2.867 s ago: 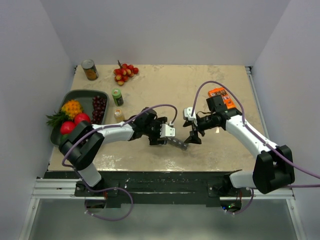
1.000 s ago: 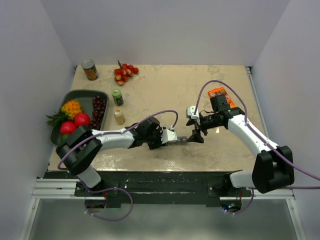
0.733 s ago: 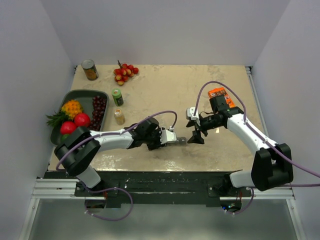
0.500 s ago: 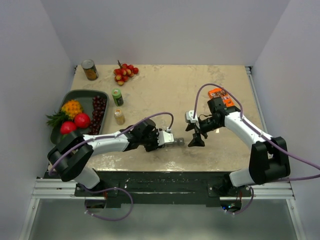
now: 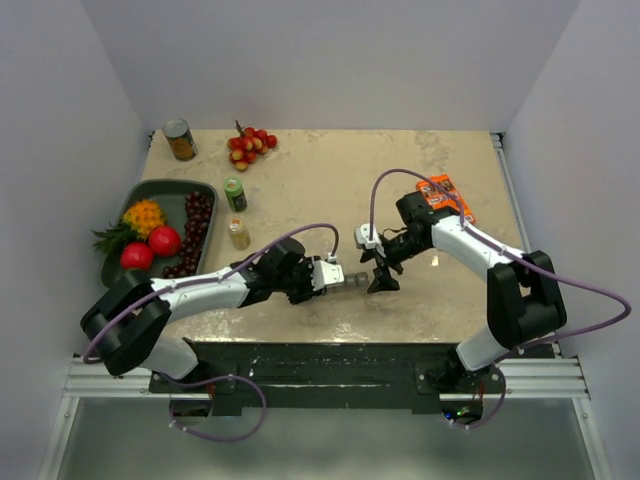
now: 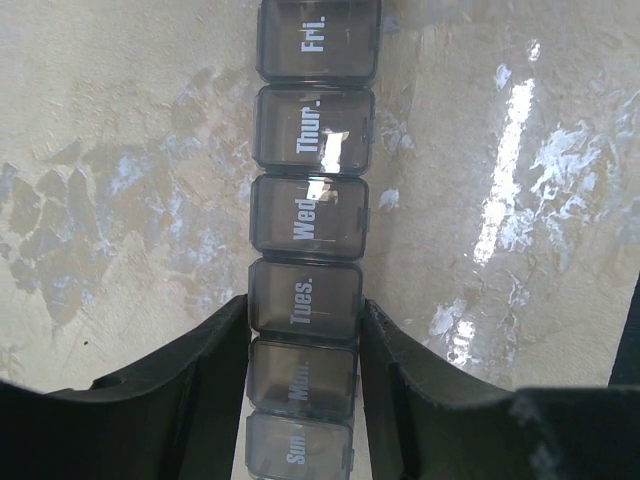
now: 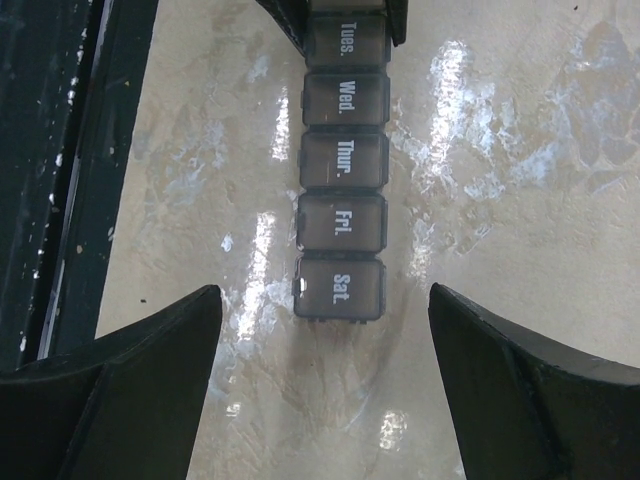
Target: Sort the pills into containers
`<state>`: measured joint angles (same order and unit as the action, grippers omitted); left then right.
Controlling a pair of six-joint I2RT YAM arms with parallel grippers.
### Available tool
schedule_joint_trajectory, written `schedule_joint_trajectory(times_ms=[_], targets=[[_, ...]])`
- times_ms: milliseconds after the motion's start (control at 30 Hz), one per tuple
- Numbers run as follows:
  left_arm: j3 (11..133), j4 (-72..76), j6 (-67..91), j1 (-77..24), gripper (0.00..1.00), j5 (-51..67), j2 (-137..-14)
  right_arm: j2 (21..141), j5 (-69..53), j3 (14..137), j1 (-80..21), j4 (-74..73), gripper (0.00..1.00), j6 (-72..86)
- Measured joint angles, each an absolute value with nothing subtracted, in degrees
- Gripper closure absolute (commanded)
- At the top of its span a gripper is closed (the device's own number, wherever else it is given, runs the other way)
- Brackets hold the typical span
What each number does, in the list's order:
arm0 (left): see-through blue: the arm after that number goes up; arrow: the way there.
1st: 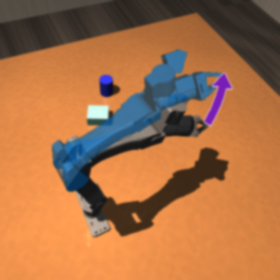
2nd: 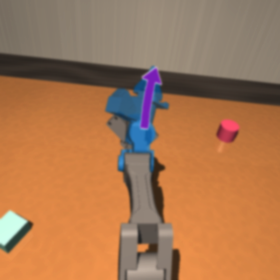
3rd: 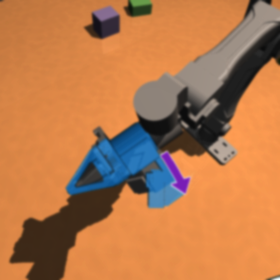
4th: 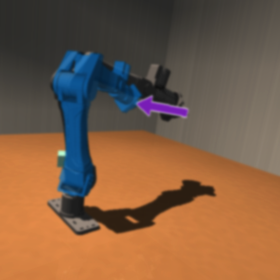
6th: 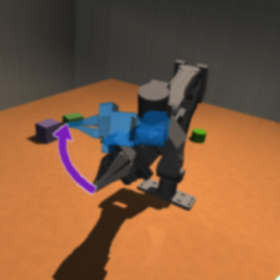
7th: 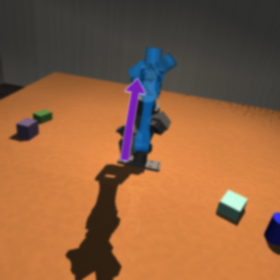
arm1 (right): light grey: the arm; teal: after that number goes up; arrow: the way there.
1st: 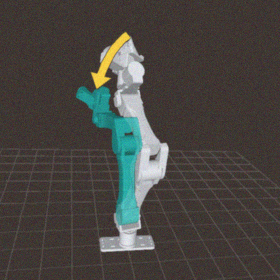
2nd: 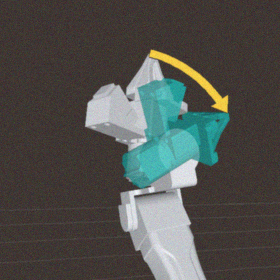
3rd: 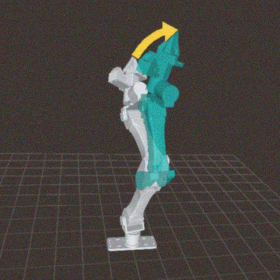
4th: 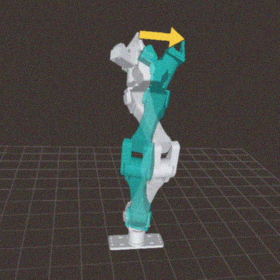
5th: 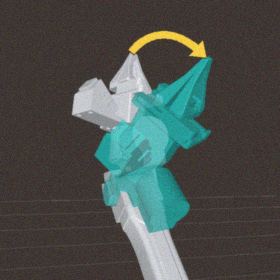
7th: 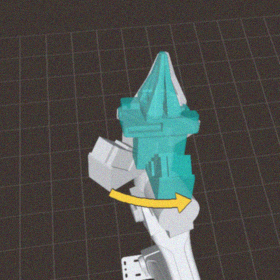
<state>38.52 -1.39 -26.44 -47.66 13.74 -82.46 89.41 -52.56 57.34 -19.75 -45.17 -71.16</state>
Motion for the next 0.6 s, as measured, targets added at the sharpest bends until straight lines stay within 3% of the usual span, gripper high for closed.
schedule_joint_trajectory(times_ms=[600], targets=[[37.1, -1.0, -24.4, -47.7, 0.96, 14.8, -79.2, 88.6, -47.2, 55.7, -22.9, -37.9, 0.27, -65.0]])
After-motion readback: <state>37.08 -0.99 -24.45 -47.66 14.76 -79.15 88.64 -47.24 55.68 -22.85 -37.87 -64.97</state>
